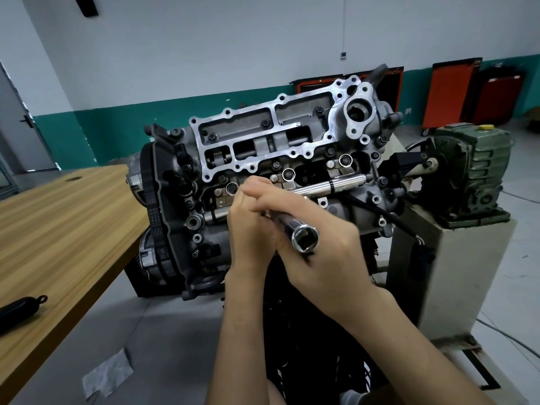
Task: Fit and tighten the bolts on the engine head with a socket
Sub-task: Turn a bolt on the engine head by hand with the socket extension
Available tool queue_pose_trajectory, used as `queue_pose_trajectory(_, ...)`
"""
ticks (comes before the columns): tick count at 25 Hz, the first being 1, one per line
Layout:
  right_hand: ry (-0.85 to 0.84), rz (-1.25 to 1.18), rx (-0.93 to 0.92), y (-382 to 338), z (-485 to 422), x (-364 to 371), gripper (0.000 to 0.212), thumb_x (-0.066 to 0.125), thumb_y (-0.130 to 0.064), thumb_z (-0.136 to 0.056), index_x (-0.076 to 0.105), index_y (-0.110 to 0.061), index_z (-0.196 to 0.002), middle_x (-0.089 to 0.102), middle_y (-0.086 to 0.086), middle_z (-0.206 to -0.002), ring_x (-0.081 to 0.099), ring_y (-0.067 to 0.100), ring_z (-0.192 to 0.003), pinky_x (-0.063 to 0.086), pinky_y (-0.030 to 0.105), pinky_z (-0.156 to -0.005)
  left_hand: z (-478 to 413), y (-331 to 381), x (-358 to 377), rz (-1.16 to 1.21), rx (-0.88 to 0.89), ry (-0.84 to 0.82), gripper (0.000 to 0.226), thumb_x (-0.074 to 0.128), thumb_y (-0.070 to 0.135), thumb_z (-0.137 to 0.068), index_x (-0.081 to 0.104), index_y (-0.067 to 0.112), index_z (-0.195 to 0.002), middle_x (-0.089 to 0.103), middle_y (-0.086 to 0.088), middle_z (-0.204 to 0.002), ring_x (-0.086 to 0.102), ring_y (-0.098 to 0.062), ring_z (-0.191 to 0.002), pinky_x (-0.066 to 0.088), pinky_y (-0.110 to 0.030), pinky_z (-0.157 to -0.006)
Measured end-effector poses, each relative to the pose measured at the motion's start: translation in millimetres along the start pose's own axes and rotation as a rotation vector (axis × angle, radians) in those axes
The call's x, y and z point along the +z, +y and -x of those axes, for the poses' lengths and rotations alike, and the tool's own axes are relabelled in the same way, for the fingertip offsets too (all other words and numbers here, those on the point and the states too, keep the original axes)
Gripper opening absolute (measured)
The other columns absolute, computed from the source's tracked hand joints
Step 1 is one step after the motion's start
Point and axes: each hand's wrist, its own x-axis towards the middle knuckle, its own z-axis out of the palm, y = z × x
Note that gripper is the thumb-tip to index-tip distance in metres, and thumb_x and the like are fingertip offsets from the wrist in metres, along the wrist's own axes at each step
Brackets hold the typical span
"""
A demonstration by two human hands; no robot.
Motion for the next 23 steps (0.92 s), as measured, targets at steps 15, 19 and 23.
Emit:
queue_pose_trajectory(15,0.051,0.098,0.017,3,-3,-5,0.026,0.079,0.012,-0.071,0.073,0.002,-0.094,0.073,0.015,-0.081,0.069,0.019,-0.071,0.048,0.01,-0.084,1,-28,12,-0.028,0.099,0.127,0.014,0.049,0.02,-0.088,0.059,0.012,-0.081,0.06,-0.003,-0.077,0.058,-0.023,-0.08,0.043,-0.028,-0.07)
queue_pose_trajectory(19,-0.024,0.03,0.008,-2,1,-1,0.03,0.071,0.015,-0.077,0.068,0.005,-0.105,0.07,0.013,-0.109,0.066,0.016,-0.103,0.046,0.018,-0.096,-7,-22,9,-0.181,0.06,0.062,0.013,0.051,0.016,-0.088,0.064,0.017,-0.09,0.058,0.002,-0.089,0.047,0.002,-0.085,0.033,-0.023,-0.08)
queue_pose_trajectory(23,-0.029,0.08,-0.029,2,-4,-4,0.031,0.074,0.017,-0.073,0.07,0.003,-0.101,0.073,0.011,-0.098,0.068,0.013,-0.089,0.051,0.015,-0.085,-6,-21,9,-0.108,0.046,0.098,0.012,0.052,0.007,-0.092,0.061,0.012,-0.088,0.052,0.013,-0.079,0.047,-0.009,-0.075,0.033,-0.022,-0.074)
